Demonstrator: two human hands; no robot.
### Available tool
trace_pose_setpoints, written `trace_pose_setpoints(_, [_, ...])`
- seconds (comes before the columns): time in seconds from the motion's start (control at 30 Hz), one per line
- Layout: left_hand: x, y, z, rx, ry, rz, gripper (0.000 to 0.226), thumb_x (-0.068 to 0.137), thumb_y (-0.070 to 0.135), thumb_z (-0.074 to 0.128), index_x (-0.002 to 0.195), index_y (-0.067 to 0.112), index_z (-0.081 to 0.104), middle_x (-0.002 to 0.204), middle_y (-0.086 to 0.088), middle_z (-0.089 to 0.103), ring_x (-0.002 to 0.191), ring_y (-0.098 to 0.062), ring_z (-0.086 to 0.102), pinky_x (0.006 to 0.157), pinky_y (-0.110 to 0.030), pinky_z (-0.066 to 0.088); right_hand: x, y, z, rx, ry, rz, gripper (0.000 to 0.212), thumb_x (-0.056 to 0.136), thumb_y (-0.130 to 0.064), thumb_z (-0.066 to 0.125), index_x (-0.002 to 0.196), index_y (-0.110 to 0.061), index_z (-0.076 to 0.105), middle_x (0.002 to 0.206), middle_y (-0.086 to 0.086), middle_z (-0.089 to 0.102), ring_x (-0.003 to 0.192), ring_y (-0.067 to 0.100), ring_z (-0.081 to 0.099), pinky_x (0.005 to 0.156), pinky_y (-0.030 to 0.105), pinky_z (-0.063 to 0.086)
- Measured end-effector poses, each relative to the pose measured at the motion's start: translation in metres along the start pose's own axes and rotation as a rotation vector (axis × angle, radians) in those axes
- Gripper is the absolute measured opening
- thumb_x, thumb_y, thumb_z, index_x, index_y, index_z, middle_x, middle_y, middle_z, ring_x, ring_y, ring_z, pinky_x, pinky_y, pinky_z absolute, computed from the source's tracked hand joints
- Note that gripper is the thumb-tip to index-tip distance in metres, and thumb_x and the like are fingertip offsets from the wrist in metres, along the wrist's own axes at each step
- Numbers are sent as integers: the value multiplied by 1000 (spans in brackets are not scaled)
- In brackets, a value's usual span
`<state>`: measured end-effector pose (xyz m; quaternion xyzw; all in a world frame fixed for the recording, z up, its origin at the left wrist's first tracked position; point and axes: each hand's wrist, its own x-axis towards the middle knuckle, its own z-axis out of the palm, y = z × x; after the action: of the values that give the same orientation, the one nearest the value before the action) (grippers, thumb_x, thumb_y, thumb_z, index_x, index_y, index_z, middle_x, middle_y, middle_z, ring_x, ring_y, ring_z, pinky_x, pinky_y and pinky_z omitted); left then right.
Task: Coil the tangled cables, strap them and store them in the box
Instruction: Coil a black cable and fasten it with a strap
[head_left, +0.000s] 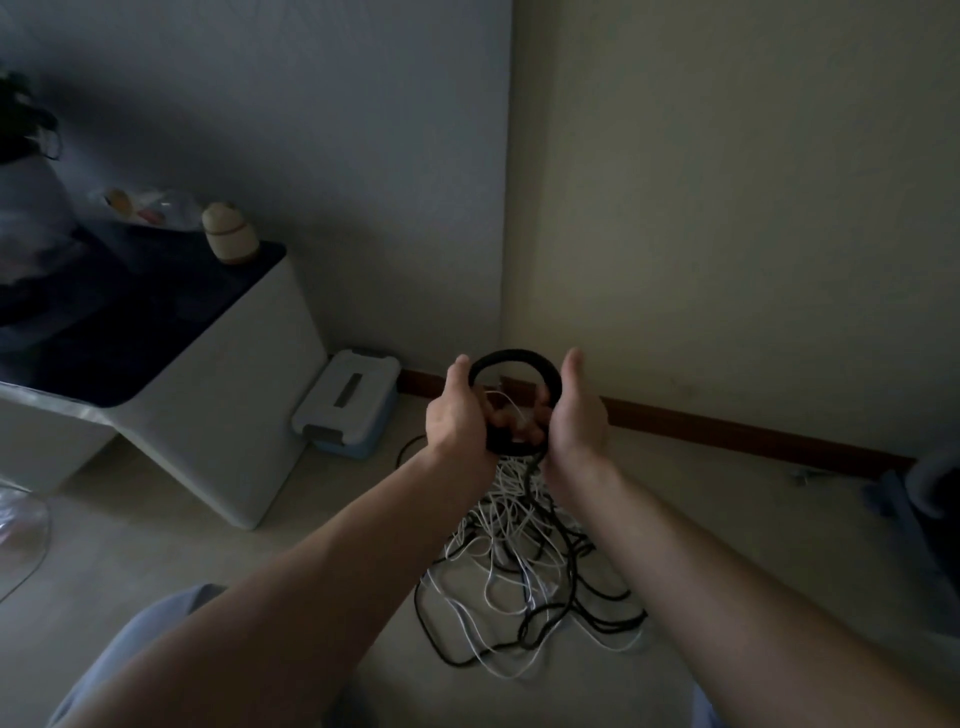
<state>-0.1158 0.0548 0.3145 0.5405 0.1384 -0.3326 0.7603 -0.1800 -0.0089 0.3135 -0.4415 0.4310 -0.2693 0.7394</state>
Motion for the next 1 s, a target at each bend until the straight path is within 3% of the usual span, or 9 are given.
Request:
trace_pose_setpoints(0.17, [2, -1, -2, -19, 69, 6, 46, 96, 47, 57, 85, 3, 62, 53, -9, 58, 48, -26, 57, 61, -42, 57, 2, -2, 5, -79, 26, -7, 61, 95, -69, 43, 62, -18, 52, 60, -4, 61, 57, 13, 61, 59, 30, 48])
trace_pose_setpoints(0.3, [-1, 10, 0, -118, 43, -5, 49, 96, 47, 60, 70, 7, 49, 41, -4, 42, 35, -22, 47, 46, -34, 49, -3, -10, 4, 127, -210, 74, 56, 93, -65, 50, 59, -20, 47, 50, -5, 36, 43, 14, 37, 48, 27, 34])
trace_pose_setpoints(0.4, [0, 19, -4, -140, -32, 5, 53, 91, 56, 65, 77, 6, 51, 41, -3, 41, 34, -22, 47, 47, -33, 48, -5, -9, 8, 198, -327, 18, 36, 92, -41, 60, 65, -19, 55, 49, -9, 41, 48, 11, 37, 54, 28, 35])
trace_pose_setpoints(0.47, [-1, 20, -7, -70, -109, -2, 61, 79, 64, 72, 79, 5, 55, 49, -7, 48, 42, -24, 53, 54, -35, 51, -4, -3, 10, 79, -300, -63, 29, 91, -25, 65, 62, -23, 62, 53, -10, 53, 56, 12, 50, 61, 32, 42])
trace_pose_setpoints(0.6, [-5, 13, -2, 9, -108, 68, 58, 69, 63, 81, 57, 9, 63, 52, -11, 53, 48, -27, 58, 58, -36, 56, -1, 4, 9, -21, -151, -114, 20, 101, -25, 58, 87, -14, 68, 83, 1, 71, 78, 17, 69, 67, 30, 53])
trace_pose_setpoints(0.7, [-5, 8, 2, -11, -25, 75, 60, 74, 65, 77, 54, 11, 59, 50, -8, 53, 48, -25, 60, 61, -38, 59, -3, 2, 9, 2, -82, -59, 26, 92, -28, 63, 69, -16, 68, 65, -1, 67, 57, 12, 65, 48, 20, 48])
trace_pose_setpoints(0.8, [-5, 8, 3, -8, 8, 65, 62, 78, 69, 70, 55, 13, 57, 46, -4, 52, 44, -21, 61, 55, -35, 57, -9, 1, 6, 22, -112, -1, 30, 72, -43, 65, 53, -20, 67, 63, 0, 67, 56, 12, 63, 58, 26, 49])
trace_pose_setpoints(0.93, [-9, 5, 7, -70, -15, 35, 66, 78, 72, 67, 50, 13, 56, 53, -7, 55, 56, -27, 68, 66, -43, 60, -11, 3, 11, 74, 7, 37, 42, 85, -55, 58, 74, -16, 70, 76, 3, 74, 76, 22, 70, 74, 34, 54])
trace_pose_setpoints(1.0, [-13, 1, 9, -86, -91, -10, 69, 77, 76, 64, 70, 7, 68, 74, -15, 67, 76, -32, 73, 83, -52, 60, -8, 0, 14, 25, 121, 68, 52, 97, -55, 46, 88, -10, 69, 90, 8, 76, 86, 27, 72, 79, 35, 56])
